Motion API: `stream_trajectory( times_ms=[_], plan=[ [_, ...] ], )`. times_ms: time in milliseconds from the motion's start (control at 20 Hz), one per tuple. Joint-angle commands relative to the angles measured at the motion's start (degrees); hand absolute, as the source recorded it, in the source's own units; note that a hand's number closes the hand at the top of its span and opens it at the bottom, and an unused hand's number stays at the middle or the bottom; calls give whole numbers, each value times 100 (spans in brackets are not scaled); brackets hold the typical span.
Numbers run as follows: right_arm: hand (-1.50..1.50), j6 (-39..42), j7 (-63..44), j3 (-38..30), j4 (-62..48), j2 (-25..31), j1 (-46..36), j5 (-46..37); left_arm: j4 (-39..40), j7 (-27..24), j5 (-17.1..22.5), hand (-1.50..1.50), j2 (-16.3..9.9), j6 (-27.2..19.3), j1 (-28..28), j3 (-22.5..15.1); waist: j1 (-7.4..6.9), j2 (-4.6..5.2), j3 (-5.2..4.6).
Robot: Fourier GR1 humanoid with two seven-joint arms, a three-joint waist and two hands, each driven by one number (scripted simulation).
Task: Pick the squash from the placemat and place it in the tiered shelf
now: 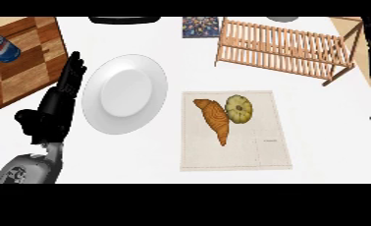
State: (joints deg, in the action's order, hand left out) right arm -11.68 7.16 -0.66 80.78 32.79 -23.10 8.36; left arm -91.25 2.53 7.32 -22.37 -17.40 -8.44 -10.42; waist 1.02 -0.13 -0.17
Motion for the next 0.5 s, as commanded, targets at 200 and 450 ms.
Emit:
stream_trajectory(
  times_ms=[200, 450],
  plan=[
    [150, 2300, -76, 2384, 456, -466, -471, -78, -21, 68, 31, 0, 196, -91, -215, 7, -799, 123, -7],
    [-150, 2827, -495, 2614, -536, -1317, -881, 492, -20, 210, 414, 0, 254, 37, -44, 238, -516, 102, 17]
  ],
)
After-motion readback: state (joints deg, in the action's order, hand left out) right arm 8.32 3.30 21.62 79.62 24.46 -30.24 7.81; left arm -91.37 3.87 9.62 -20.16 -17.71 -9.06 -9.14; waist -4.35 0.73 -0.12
